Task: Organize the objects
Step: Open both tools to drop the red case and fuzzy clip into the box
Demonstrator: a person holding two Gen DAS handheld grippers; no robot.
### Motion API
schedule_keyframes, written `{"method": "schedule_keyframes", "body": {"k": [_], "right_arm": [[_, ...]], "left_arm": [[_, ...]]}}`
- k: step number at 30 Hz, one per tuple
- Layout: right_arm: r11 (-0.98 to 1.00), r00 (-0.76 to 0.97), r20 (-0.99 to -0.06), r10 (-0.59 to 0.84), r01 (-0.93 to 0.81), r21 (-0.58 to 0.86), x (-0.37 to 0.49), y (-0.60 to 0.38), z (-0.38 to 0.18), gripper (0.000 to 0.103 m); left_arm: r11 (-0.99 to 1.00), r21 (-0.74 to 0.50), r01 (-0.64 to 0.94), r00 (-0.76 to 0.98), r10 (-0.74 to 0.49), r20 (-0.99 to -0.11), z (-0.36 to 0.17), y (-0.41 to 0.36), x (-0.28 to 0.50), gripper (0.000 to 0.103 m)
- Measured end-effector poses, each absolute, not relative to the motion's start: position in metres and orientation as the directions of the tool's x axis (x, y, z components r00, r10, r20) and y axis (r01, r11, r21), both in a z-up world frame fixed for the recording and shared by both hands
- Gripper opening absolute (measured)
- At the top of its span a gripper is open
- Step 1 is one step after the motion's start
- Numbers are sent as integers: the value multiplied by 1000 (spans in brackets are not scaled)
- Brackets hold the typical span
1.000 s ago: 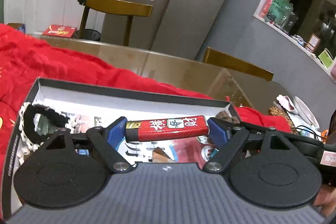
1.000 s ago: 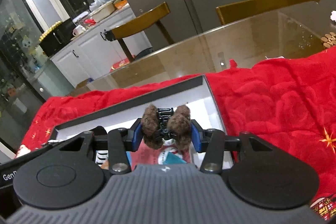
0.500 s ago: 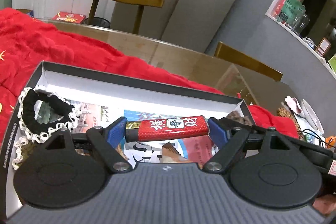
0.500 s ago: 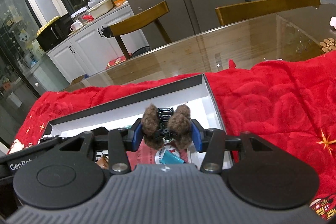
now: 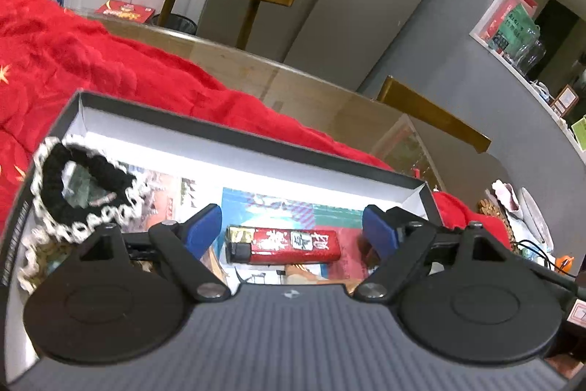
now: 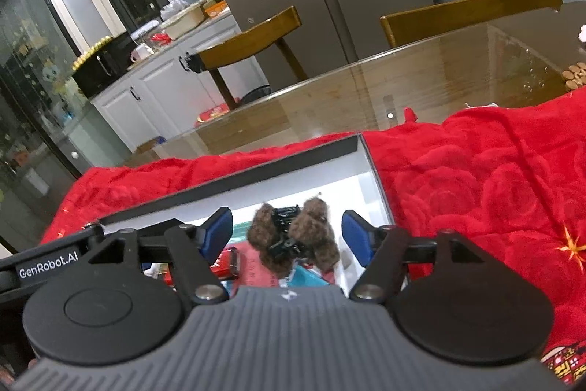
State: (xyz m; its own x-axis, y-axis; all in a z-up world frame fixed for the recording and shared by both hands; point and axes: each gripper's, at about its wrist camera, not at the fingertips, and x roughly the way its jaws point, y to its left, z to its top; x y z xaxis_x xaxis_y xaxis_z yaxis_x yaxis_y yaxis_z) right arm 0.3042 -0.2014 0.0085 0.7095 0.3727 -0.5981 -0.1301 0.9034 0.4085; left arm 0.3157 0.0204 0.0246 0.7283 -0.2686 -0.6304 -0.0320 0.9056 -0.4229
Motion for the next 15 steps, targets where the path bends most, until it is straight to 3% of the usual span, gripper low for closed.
{"method": "schedule_keyframes", "body": {"k": [10,15], "right_arm": [[891,810,-430,400,-234,389,242,-211,84,86],[918,851,-377,366,-263,297,191,-209,116,99]], "left_arm": [[955,-295,26,857,-173,-486,106,15,250,91],[979,-203,-11,894,-82,-441,144,9,193,94]]}}
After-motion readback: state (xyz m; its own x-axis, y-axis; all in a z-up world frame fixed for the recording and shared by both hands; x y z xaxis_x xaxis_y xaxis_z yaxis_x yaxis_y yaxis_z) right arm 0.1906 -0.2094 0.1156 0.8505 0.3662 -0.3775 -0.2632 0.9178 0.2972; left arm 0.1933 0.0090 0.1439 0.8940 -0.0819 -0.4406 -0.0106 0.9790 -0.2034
